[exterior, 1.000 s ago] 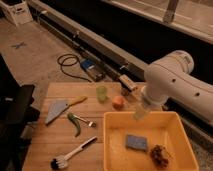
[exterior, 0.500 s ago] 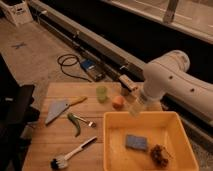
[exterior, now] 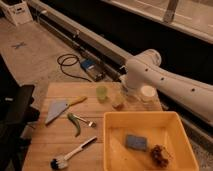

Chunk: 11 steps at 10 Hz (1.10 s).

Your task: Place apple in plastic cup

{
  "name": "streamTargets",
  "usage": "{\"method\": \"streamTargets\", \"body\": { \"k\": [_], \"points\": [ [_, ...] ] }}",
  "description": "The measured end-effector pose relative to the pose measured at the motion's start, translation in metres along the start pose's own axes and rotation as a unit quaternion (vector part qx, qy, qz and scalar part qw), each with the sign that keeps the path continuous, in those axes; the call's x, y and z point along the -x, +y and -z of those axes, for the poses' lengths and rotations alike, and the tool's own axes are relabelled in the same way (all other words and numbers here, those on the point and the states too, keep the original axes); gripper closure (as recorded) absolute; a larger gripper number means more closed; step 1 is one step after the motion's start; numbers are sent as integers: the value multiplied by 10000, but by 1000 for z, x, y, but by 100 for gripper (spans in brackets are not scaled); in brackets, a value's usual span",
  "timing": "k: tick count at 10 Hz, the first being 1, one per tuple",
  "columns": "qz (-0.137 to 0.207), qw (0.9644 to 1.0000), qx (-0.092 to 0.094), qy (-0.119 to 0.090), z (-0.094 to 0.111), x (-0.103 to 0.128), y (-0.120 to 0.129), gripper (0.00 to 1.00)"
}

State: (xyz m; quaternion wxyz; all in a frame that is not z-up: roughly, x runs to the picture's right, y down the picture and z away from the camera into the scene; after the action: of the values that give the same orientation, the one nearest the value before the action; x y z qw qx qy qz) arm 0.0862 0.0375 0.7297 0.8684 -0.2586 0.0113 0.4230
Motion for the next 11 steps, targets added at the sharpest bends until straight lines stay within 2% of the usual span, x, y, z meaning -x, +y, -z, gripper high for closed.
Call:
{"method": "streamTargets", "body": {
  "k": [2, 3, 7, 8, 9, 10, 11],
  "points": [
    [-39, 9998, 172, -95, -13, 6, -1, 20],
    [-90, 9993, 336, -99, -27, 5, -5, 20],
    [-89, 9993, 343, -90, -27, 4, -5, 20],
    [-140, 9994, 305, -77, -26, 5, -5, 20],
    [-253, 9997, 37, -59, -25, 5, -10, 20],
    [-421, 9988, -191, -160, -26, 6, -13, 20],
    [-548, 9976, -335, -275, -31, 7, -16, 20]
  ]
}}
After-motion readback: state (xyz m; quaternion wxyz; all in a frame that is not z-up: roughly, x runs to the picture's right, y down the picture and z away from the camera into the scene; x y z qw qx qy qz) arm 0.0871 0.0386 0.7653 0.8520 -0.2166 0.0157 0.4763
